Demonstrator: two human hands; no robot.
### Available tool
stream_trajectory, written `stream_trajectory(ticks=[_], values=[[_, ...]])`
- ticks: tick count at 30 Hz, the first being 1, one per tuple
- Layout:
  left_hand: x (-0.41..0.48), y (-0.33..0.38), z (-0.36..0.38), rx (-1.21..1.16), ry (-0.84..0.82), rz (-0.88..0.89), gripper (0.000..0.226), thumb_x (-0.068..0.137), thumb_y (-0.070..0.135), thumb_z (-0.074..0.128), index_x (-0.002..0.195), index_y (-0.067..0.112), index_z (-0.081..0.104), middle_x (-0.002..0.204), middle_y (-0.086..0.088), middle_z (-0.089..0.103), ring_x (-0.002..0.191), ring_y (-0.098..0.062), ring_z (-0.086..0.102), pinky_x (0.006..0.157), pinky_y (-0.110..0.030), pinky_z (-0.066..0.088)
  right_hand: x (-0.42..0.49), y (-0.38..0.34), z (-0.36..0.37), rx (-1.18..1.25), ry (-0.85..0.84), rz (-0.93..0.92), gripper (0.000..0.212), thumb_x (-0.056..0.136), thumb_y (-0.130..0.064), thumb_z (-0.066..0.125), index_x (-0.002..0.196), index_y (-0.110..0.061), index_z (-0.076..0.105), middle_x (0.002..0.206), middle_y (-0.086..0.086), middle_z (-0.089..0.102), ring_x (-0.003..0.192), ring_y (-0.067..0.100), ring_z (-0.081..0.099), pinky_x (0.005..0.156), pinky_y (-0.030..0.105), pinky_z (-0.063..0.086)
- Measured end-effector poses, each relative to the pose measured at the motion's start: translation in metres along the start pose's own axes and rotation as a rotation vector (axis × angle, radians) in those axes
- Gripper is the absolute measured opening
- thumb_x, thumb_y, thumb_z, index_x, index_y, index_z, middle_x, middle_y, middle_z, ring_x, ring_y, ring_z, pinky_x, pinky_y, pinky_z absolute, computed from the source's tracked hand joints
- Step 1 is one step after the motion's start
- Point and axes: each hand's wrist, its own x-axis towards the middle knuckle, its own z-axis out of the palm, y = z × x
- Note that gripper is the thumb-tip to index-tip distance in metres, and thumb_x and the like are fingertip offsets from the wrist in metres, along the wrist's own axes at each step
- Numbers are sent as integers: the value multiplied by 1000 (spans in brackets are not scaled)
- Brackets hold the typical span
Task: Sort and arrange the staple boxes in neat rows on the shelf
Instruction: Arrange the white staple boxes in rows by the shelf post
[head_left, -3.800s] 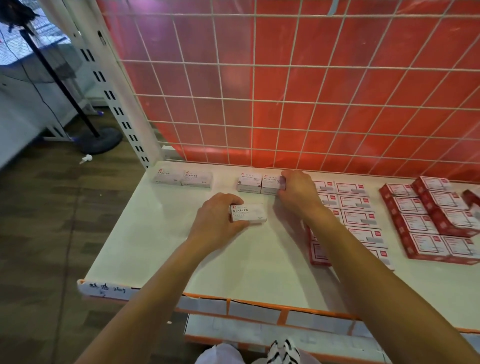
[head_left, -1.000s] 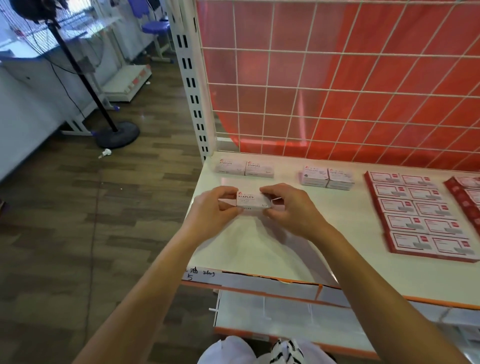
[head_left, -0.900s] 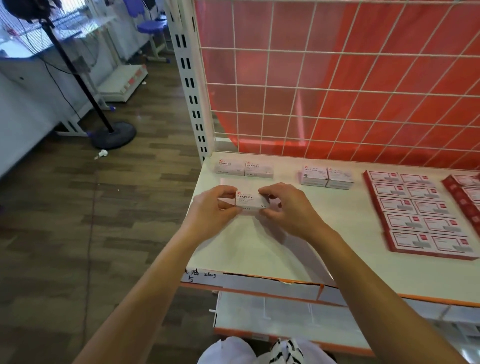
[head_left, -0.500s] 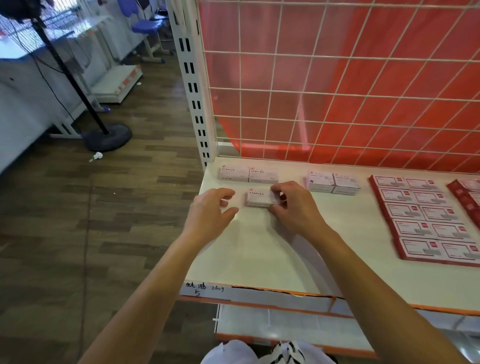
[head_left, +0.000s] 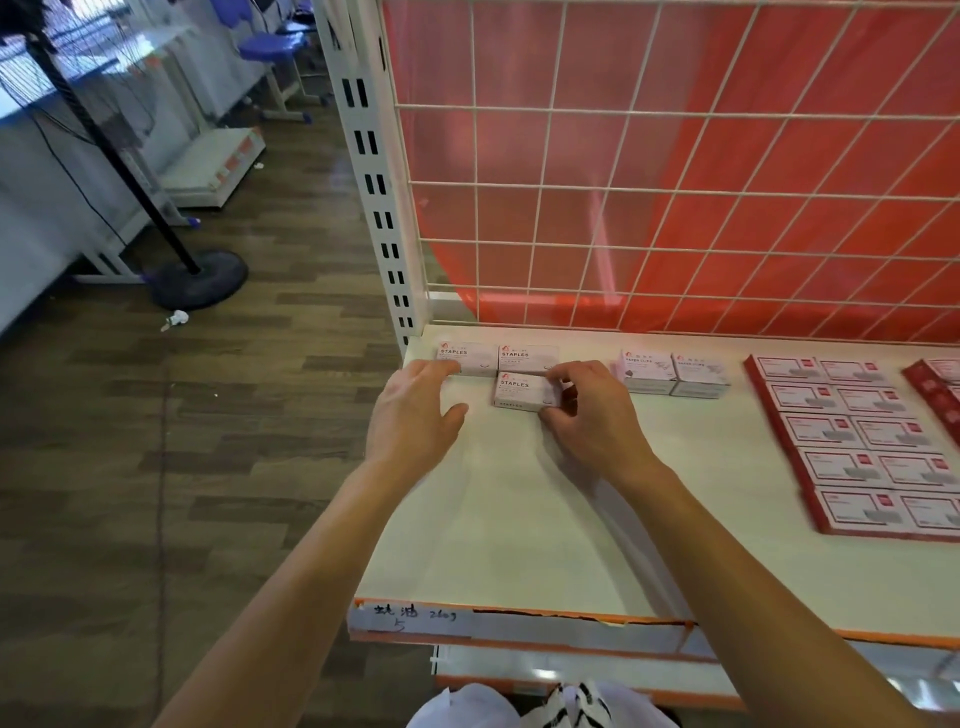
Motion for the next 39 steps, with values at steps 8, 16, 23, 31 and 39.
stream_trajectory(ticks=[8, 16, 23, 31, 39], values=[[24, 7, 8, 166, -104, 94, 62, 88, 26, 65, 143, 18, 37, 148, -2, 36, 135, -24, 28, 109, -35, 30, 10, -1, -3, 6, -42, 41, 56, 79, -15, 73, 129, -10, 48, 119, 7, 58, 101, 24, 54, 93, 37, 44], [37, 7, 9, 276, -81, 158, 64, 86, 39, 65, 142, 25, 38, 150, 4, 37, 128, -27, 33, 100, -38, 36, 16, -5, -9, -17, -78, 24, 33, 78, -16, 71, 109, -9, 61, 104, 9, 61, 90, 24, 57, 82, 40, 49], [52, 6, 10, 229, -188, 195, 54, 90, 39, 60, 139, 26, 44, 141, 4, 49, 130, -26, 33, 101, -44, 37, 27, -7, -7, -87, -157, 47, 55, 77, -29, 73, 125, -15, 50, 121, 6, 55, 105, 21, 50, 87, 33, 41], [59, 3, 18, 146, -103, 166, 46, 86, 38, 66, 129, 24, 57, 124, 6, 62, 118, -24, 45, 92, -38, 40, 30, -6, -10, -71, -159, 33, 43, 77, -27, 72, 115, -12, 56, 113, 7, 55, 94, 18, 48, 87, 37, 45], [59, 12, 15, 126, -95, 111, 39, 86, 34, 66, 124, 27, 60, 118, 3, 64, 118, -26, 44, 91, -41, 42, 33, -6, -12, -95, -208, 30, 39, 78, -27, 71, 112, -14, 55, 113, 6, 52, 92, 16, 45, 82, 32, 44]])
